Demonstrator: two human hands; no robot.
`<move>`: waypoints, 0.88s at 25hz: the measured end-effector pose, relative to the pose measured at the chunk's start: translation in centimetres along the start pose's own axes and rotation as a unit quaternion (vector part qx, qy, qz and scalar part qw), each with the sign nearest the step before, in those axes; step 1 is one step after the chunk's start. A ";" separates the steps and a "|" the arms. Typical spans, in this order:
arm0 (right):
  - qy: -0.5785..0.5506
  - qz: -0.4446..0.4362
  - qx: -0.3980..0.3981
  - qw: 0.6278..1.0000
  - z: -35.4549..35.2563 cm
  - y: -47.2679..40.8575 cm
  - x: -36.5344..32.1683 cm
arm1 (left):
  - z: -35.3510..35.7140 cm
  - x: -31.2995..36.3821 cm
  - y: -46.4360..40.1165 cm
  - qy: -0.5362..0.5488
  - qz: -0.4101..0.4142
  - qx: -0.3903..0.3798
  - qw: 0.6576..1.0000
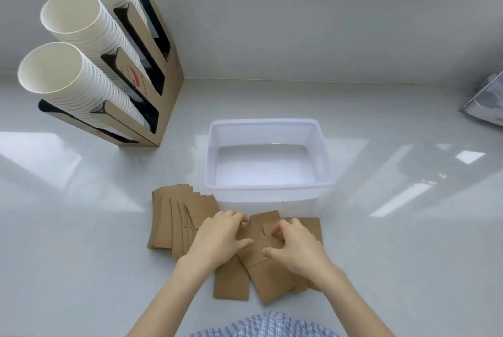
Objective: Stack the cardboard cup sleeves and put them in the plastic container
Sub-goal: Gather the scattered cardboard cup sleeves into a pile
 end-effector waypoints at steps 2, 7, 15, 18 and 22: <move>0.045 0.005 -0.001 0.999 0.4 0.0 -0.2 | 0.4 0.0 -0.2 -0.021 -0.005 -0.001 1.000; 0.098 -0.001 0.041 0.994 2.0 -0.1 -0.9 | 1.3 0.3 -0.5 -0.030 0.001 0.014 0.999; 0.015 -0.043 0.074 0.996 1.9 -0.2 -0.9 | 0.8 0.5 -0.2 0.067 0.020 0.014 0.997; -0.054 -0.045 0.073 0.995 1.7 -0.1 -0.6 | 0.6 -0.2 -0.2 0.145 0.002 -0.031 0.989; -0.141 -0.055 0.077 0.985 1.1 0.0 -0.4 | -0.5 -0.8 0.2 0.225 0.002 -0.040 0.973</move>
Point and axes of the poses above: each hand's wrist, its own y-axis away from the middle knuckle, its own z-axis out of the palm, x = y × z, the point moved 6 cm from there along -y, towards the middle knuckle, and after that the axes turned 15 degrees about -z, right-handed, at the moved point
